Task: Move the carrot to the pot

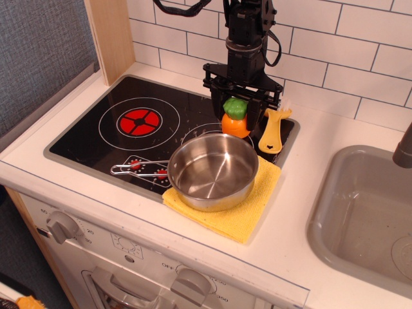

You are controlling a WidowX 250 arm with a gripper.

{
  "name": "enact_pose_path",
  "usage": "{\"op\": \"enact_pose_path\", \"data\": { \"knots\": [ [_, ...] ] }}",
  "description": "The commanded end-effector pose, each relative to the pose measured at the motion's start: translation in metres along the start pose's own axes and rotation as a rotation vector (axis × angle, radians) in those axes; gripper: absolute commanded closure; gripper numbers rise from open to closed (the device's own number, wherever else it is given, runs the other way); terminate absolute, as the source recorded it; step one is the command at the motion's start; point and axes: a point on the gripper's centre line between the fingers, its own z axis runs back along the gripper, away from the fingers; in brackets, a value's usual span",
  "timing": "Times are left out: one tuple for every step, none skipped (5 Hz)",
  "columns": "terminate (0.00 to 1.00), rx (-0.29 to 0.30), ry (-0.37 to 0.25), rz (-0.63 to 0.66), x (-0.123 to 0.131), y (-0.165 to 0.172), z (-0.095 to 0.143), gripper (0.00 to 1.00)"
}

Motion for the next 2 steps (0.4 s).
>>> {"op": "enact_pose_path", "data": {
  "knots": [
    [0.00, -0.014, -0.206, -0.014, 0.005, 0.000, 0.092, 1.00],
    [0.00, -0.029, -0.232, -0.030, -0.020, -0.010, 0.114, 1.00]
  ]
}}
